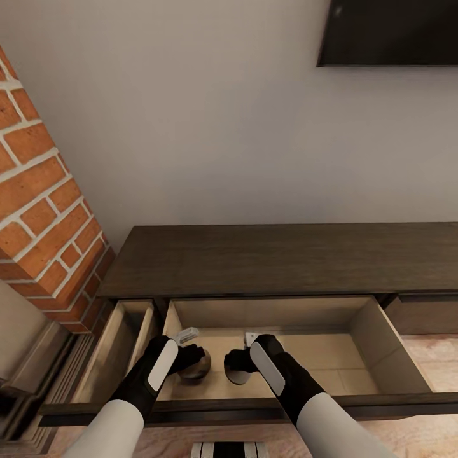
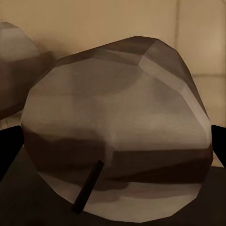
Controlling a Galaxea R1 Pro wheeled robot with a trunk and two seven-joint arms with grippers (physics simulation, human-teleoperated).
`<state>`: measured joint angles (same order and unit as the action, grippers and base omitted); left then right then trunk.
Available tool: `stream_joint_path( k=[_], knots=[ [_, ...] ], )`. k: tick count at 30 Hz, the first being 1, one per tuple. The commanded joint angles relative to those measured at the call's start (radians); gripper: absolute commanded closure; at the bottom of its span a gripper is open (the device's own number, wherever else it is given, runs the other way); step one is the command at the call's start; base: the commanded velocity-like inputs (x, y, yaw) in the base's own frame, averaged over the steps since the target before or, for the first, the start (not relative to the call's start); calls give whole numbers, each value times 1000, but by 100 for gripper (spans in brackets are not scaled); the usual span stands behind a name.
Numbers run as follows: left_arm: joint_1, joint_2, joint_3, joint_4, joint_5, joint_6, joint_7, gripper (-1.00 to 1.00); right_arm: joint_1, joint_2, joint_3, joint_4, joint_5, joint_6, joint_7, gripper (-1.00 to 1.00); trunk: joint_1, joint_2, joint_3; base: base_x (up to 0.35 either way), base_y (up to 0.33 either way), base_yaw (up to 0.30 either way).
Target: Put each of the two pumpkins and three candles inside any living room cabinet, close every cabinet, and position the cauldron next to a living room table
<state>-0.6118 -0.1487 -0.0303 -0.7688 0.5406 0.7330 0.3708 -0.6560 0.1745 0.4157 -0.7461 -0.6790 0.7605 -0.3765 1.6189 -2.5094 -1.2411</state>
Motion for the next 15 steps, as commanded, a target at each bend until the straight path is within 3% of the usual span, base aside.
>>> stream_joint_path(
  k=[1,8,9,10,11,15],
  knots=[
    [0,1,-2,-1,-21,9,14,100,-1,0,2,-1,-10,1,-10,100,0,0,-1,0,0,0],
    [0,1,-2,-1,-21,9,14,100,-1,0,3,-1,-10,2,-10,100,0,0,-1,0,0,0],
    [0,1,-2,-1,-21,9,14,-100,-1,0,3,-1,-10,2,-10,100,0,0,-1,0,0,0],
    [0,1,-2,-1,-21,9,14,-100,-1,0,3,-1,-10,2,-10,100,0,0,-1,0,0,0],
    [0,1,-2,-1,-21,9,14,-100,-1,0,3,-1,-10,2,-10,-100,0,0,-1,0,0,0],
    [0,1,-2,-1,-21,9,14,-100,-1,0,2,-1,-10,2,-10,-100,0,0,-1,0,0,0]
  ],
)
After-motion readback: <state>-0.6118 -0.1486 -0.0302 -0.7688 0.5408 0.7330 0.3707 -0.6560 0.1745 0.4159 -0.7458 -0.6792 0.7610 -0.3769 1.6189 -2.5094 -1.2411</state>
